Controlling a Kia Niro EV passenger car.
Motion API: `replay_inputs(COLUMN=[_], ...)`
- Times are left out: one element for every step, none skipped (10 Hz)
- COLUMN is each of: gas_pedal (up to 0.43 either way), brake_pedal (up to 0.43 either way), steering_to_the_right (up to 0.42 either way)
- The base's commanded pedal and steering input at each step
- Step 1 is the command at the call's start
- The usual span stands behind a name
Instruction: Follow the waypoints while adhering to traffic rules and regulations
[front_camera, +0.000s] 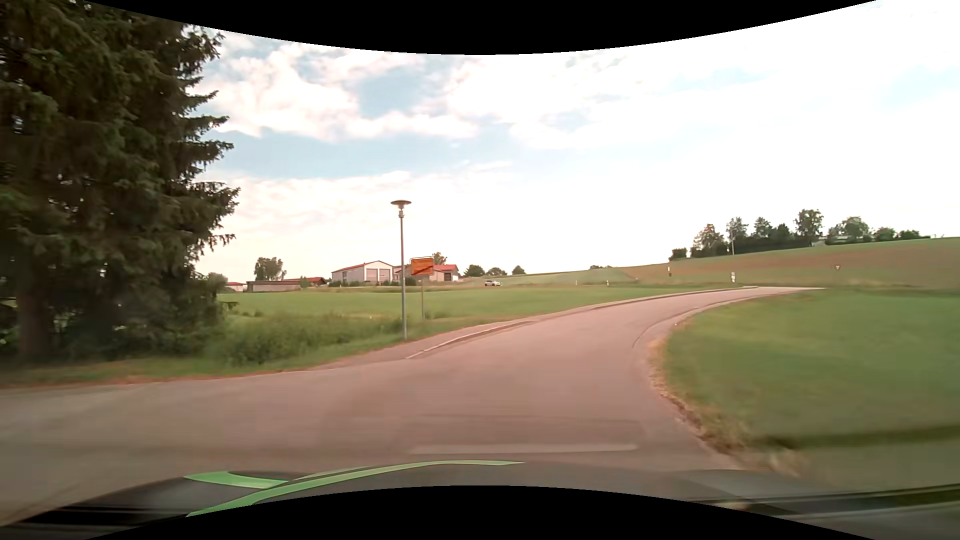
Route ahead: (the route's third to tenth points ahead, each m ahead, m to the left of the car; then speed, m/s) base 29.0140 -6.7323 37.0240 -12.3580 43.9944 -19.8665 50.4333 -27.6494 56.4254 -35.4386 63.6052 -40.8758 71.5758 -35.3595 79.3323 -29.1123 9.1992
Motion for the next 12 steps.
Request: replay_inputs(gas_pedal=[0.098,0.098,0.098,0.098,0.098,0.110,0.118,0.118,0.118,0.118,0.118,0.118], brake_pedal=[0.000,0.000,0.000,0.000,0.000,0.000,0.000,0.000,0.000,0.000,0.000,0.000], steering_to_the_right=[0.105,0.107,0.108,0.111,0.113,0.114,0.115,0.114,0.115,0.115,0.116,0.116])
